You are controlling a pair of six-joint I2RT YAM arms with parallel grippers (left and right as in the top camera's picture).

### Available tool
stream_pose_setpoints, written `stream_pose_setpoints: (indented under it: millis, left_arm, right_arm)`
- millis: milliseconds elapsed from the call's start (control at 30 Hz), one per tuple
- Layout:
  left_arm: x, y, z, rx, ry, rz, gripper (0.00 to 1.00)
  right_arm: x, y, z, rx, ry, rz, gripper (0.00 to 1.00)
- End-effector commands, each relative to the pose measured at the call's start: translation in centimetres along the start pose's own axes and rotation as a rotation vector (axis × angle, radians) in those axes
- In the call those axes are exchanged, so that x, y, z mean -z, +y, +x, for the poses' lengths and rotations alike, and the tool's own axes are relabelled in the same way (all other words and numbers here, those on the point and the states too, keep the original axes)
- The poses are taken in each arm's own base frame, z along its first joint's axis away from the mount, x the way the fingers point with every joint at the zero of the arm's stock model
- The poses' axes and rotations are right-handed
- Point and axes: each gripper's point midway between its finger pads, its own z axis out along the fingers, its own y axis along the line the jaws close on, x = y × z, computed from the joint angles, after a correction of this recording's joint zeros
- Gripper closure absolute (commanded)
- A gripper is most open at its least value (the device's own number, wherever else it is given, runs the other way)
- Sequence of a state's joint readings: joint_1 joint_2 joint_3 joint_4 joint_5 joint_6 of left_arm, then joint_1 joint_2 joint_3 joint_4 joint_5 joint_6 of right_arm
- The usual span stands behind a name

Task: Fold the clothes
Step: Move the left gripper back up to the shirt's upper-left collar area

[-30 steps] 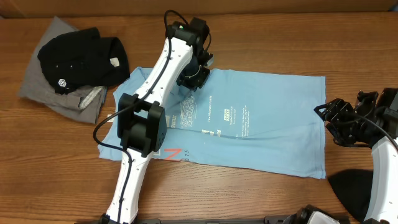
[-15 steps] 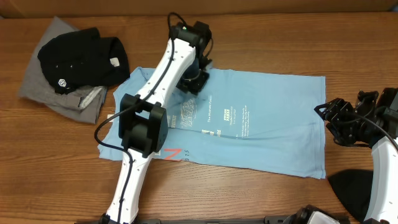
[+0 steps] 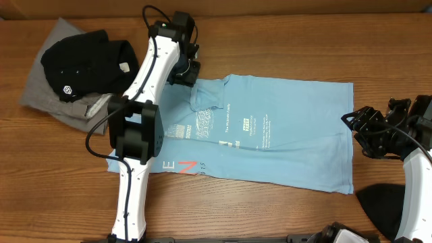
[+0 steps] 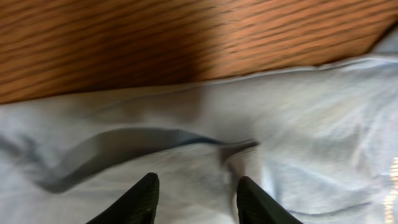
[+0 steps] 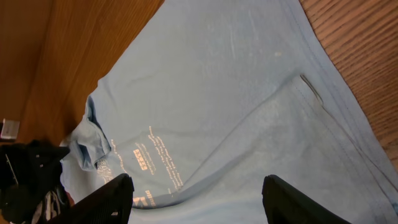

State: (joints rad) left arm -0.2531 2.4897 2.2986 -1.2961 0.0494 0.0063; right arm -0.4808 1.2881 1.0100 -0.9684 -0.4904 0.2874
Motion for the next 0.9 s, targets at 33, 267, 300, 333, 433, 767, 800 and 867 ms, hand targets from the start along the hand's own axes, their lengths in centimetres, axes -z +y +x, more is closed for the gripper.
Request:
stream_pose_setpoints:
  millis: [33, 267, 300, 333, 433, 767, 800, 867]
  left_arm:
    - [-0.3, -1.6, -0.1, -0.017, -0.002, 0.050, 0.51]
    - [-1.4, -1.6, 0.0, -0.017, -0.003, 0.054, 0.53]
    - [-1.8, -1.7, 0.1, -0.017, 0.002, 0.059, 0.57]
    - [-2.1, -1.8, 0.3, -0.016, 0.008, 0.064, 0.62]
    - [-2.5, -1.8, 0.7, -0.015, 0.021, 0.069, 0.95]
    - [1.8, 2.2, 1.3, 0.053, 0.052, -0.100, 0.96]
    - [2.4, 2.9, 1.6, 0.064, 0.059, -0.133, 0.96]
    - [3.2, 3.9, 2.0, 0.085, 0.074, -0.172, 0.96]
  right_arm:
    - [0.7, 0.8, -0.7, 0.029, -0.028, -0.012, 0.30]
    - [0.7, 0.7, -0.6, 0.027, -0.025, -0.011, 0.30]
    - [0.7, 0.7, -0.6, 0.027, -0.025, -0.011, 0.30]
    - [0.7, 0.7, -0.6, 0.027, -0.025, -0.011, 0.30]
    - [0.7, 0.7, -0.6, 0.027, -0.025, -0.011, 0.30]
    - [0.7, 0.7, -0.6, 0.028, -0.026, -0.011, 0.30]
    - [0.7, 0.7, -0.6, 0.028, -0.026, -0.011, 0.30]
    - [0.7, 0.7, -0.6, 0.028, -0.026, -0.011, 0.30]
